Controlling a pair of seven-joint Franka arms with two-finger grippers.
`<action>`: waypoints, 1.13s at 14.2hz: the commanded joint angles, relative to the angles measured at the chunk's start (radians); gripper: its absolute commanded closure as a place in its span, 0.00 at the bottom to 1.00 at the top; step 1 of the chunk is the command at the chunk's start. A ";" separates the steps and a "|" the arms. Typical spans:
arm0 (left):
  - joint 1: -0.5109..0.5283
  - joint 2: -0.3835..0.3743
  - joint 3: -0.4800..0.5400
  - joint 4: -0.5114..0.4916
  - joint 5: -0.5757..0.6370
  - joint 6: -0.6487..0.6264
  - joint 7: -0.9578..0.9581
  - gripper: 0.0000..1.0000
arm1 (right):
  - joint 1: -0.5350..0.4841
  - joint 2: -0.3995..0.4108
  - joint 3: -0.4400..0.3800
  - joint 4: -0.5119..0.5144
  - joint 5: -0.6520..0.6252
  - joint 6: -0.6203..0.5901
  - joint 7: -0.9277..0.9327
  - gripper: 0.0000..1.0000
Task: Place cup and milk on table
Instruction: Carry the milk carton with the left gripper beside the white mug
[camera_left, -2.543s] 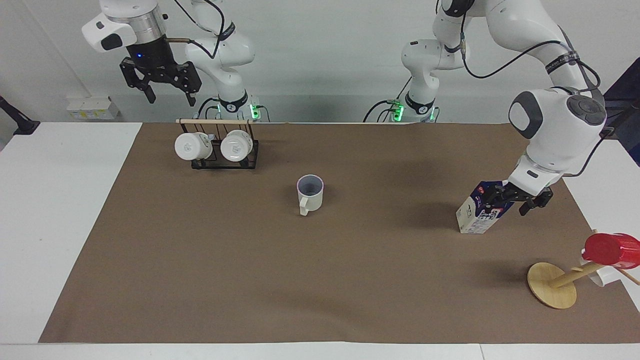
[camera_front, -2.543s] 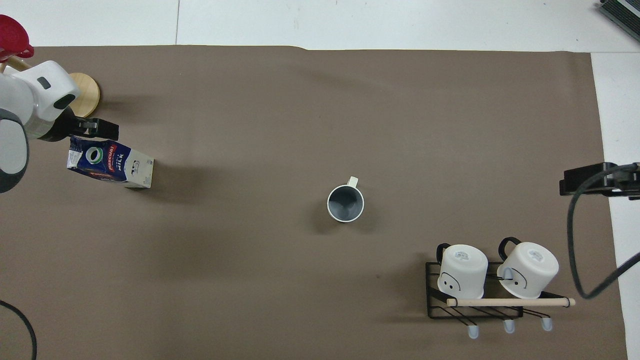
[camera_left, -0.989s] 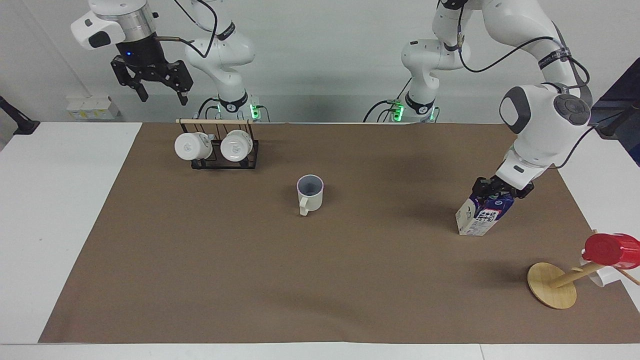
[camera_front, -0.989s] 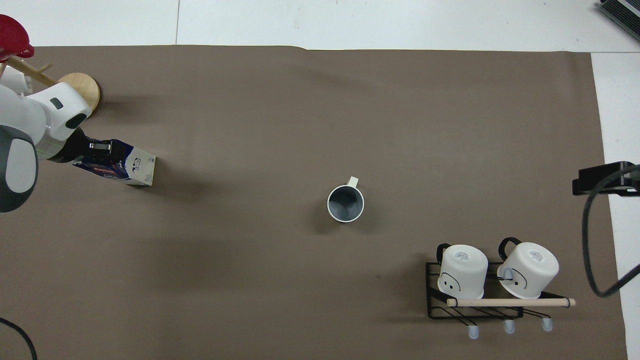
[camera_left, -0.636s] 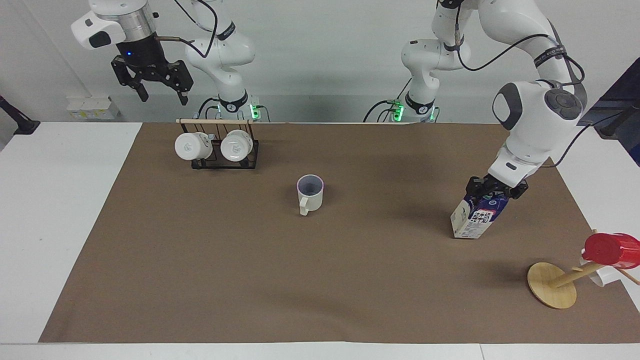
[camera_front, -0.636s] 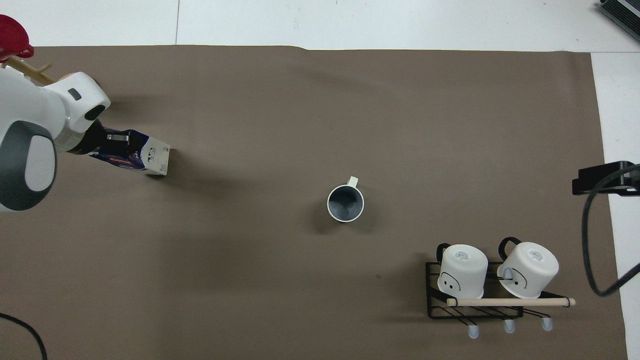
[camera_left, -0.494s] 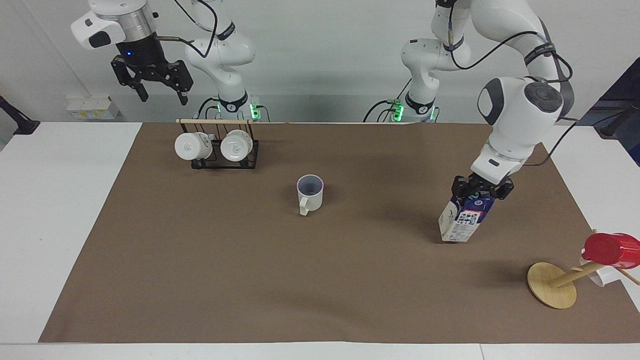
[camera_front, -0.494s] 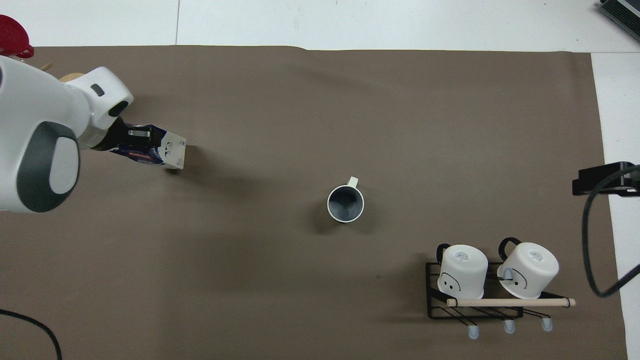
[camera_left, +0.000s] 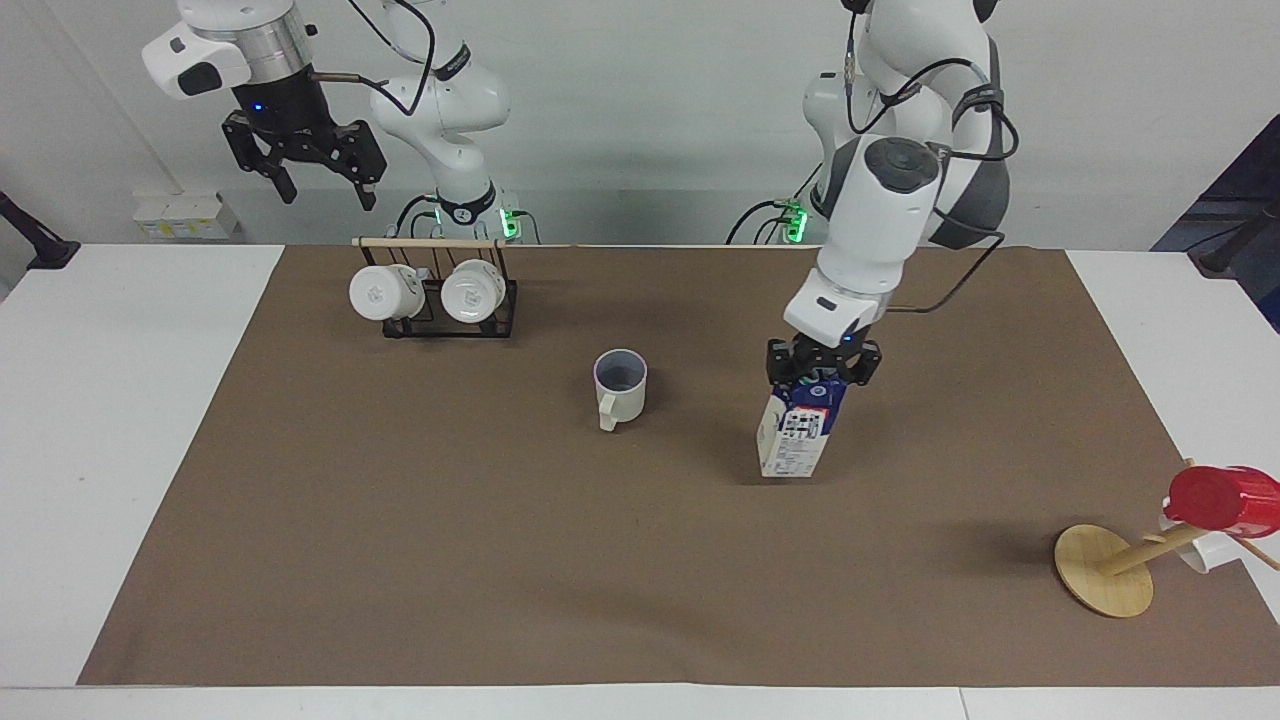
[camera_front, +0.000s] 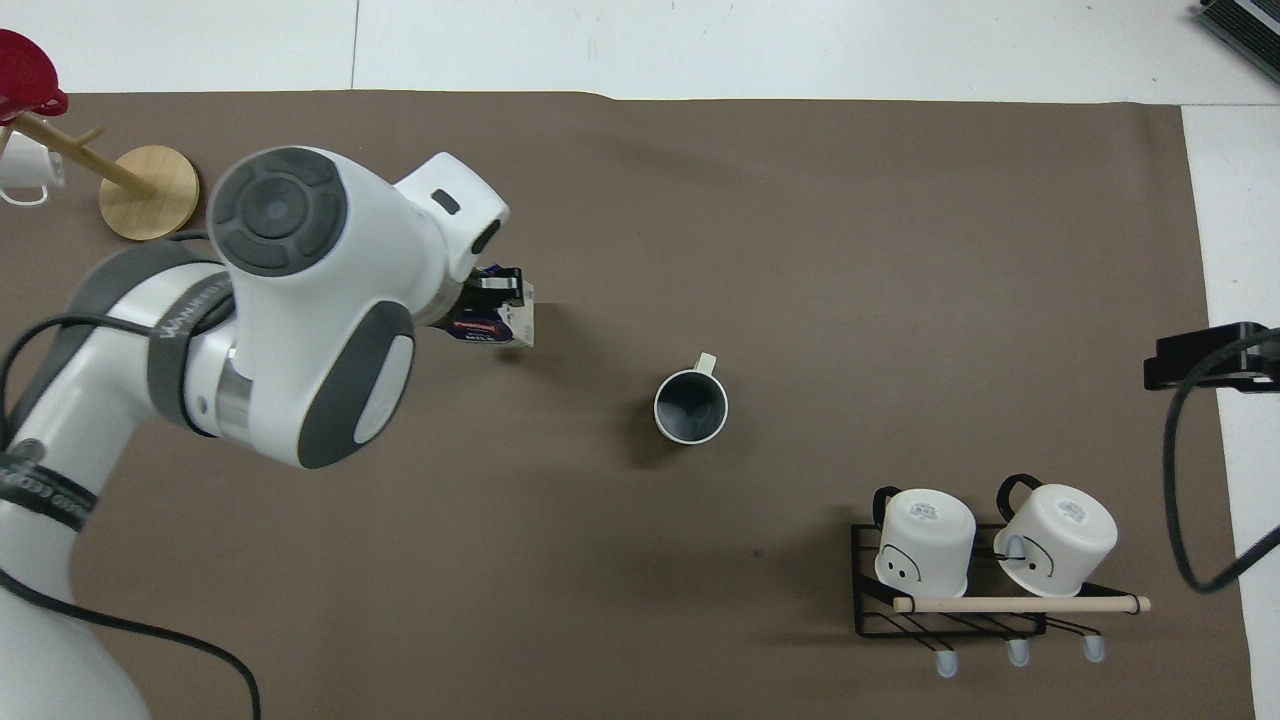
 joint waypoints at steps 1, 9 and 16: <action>-0.078 0.025 0.015 0.003 -0.030 0.028 -0.053 0.85 | -0.017 -0.016 0.004 -0.014 0.011 -0.011 -0.035 0.00; -0.142 0.030 0.012 -0.073 -0.043 0.069 -0.079 0.76 | -0.017 -0.016 0.004 -0.014 0.009 -0.011 -0.035 0.00; -0.171 0.018 0.010 -0.103 -0.068 0.106 -0.079 0.70 | -0.017 -0.016 0.004 -0.014 0.009 -0.011 -0.035 0.00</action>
